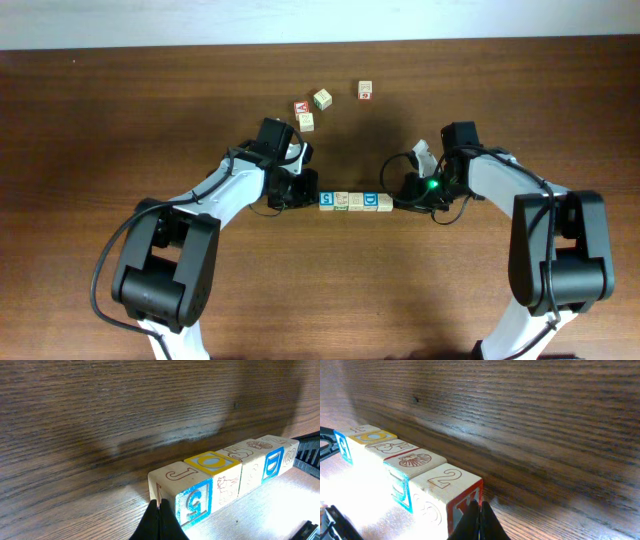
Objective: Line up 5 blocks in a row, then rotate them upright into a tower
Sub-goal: 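Push the right gripper inward against the row's right end block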
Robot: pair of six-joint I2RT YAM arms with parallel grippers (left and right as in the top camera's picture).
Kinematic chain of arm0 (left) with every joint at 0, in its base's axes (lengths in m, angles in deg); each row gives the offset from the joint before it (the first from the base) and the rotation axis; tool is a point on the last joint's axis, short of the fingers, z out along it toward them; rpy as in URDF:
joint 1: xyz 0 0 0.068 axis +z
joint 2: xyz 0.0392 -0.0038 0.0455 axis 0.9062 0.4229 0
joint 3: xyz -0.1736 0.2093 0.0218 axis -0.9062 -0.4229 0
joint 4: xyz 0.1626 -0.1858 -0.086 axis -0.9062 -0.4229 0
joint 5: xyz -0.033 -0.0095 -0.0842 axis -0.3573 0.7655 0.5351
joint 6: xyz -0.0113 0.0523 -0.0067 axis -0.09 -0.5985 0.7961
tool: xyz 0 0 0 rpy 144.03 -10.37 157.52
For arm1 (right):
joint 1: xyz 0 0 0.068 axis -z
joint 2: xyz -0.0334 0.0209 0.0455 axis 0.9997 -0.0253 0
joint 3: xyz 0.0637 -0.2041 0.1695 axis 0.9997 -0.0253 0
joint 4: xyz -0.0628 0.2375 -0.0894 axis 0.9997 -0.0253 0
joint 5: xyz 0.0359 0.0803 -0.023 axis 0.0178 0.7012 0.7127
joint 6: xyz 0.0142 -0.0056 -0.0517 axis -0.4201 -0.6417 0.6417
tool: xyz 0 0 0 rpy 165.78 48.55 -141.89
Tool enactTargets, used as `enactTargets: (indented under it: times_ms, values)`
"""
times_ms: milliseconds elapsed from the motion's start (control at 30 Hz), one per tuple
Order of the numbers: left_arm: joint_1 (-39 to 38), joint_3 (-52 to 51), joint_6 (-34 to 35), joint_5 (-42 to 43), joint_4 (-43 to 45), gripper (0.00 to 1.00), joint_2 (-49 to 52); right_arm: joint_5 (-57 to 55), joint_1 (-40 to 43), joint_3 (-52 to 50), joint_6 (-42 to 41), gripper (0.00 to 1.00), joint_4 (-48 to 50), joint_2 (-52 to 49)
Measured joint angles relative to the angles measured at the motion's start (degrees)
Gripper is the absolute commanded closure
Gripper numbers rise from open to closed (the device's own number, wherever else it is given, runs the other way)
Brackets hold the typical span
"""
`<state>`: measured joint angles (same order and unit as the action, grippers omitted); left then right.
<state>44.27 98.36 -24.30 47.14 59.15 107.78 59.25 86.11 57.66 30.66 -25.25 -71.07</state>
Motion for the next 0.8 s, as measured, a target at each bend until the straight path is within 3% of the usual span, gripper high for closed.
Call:
enactTargets:
  times_ms: [800]
  values:
    - [0.15,0.00,0.00,-0.17,0.00,1.00,0.00,1.75,0.09,2.49,0.07,0.96,-5.57,0.00]
